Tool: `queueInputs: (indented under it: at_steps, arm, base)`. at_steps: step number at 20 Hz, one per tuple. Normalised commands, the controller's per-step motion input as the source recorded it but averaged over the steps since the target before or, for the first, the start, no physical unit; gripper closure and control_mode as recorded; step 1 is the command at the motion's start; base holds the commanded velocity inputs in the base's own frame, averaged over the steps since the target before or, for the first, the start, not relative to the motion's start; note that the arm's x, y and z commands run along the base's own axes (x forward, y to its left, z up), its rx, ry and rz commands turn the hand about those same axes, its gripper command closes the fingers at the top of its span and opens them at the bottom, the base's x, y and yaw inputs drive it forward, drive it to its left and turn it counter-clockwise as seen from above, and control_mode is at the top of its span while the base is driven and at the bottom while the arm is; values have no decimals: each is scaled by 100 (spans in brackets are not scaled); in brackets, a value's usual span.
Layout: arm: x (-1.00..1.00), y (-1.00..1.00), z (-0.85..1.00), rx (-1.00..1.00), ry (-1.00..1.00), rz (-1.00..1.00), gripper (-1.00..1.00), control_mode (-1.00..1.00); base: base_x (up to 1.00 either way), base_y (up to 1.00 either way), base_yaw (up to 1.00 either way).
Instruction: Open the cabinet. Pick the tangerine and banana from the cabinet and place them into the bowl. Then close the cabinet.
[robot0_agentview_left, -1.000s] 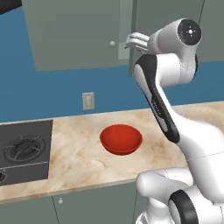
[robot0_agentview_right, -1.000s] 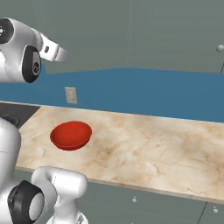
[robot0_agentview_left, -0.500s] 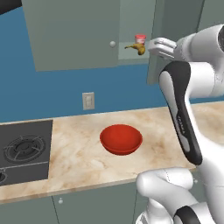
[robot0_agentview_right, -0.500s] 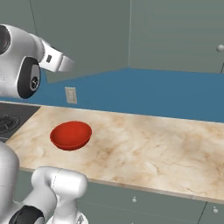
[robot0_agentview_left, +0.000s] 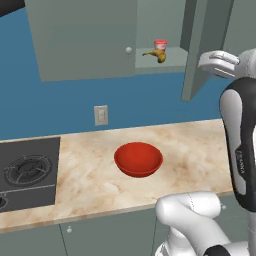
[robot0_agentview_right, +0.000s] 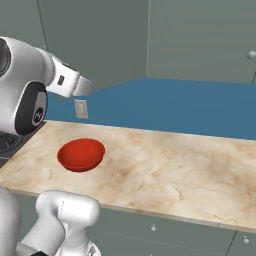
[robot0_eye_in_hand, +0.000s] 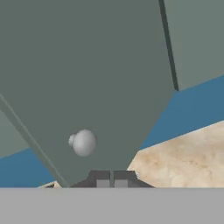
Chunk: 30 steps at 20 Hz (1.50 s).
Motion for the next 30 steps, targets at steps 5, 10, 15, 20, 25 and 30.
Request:
queueInputs:
  at_steps: [5, 10, 15, 20, 25, 30]
  arm:
    - [-58, -11, 1, 0, 0, 3, -100, -100]
    - [-43, 36, 19, -1, 0, -1, -100, -100]
    - [-7, 61, 20, -5, 8, -8, -100, -100]
    - [0, 53, 5, -4, 8, -9, -100, -100]
    - [2, 37, 0, -2, 1, -7, -100, -100]
    - [35, 23, -5, -8, 0, -7, -100, -100]
  base:
    - [0, 0, 0]
    - [0, 0, 0]
    - [0, 0, 0]
    - [0, 0, 0]
    - [0, 0, 0]
    - [0, 0, 0]
